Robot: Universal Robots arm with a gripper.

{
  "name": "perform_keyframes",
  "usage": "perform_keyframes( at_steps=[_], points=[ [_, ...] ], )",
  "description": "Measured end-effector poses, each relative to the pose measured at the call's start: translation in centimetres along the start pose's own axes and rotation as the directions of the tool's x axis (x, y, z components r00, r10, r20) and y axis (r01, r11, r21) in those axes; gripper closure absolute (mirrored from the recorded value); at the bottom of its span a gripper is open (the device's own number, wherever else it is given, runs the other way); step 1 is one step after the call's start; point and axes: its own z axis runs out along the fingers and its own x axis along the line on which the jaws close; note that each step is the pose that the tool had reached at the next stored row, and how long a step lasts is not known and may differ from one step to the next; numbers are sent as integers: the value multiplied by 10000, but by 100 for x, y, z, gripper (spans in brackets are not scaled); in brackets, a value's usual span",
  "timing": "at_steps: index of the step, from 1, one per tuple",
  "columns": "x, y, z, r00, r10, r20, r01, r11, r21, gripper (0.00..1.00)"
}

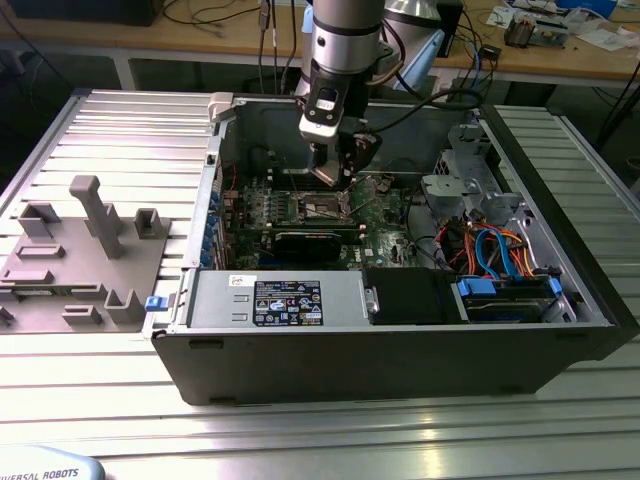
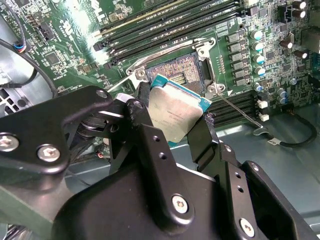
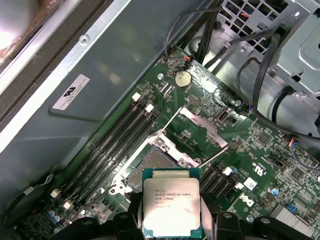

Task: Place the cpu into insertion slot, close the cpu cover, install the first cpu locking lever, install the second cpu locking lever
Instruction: 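Place the cpu into insertion slot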

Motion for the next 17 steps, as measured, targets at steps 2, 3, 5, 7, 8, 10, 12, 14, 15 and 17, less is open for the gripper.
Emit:
perform_keyframes(
  at_steps=[2,3,5,7,8,10,12,14,15,17],
  points=[
    [0,0,1,10000,33,2,-33,10000,0,46],
    [0,0,2,10000,45,2,-45,10000,0,46],
    [0,0,3,10000,57,3,-57,10000,-1,46],
    [0,0,4,10000,79,4,-79,10000,-1,46],
    [0,0,5,10000,97,5,-97,10000,-1,46],
    [0,0,7,9999,123,10,-123,9999,2,46],
    [0,0,9,9999,142,13,-142,9999,4,46],
    [0,0,11,9999,161,20,-161,9999,8,46],
    [0,0,11,9998,172,23,-172,9999,11,46],
    [0,-1,12,9998,201,27,-201,9998,12,46]
  ],
)
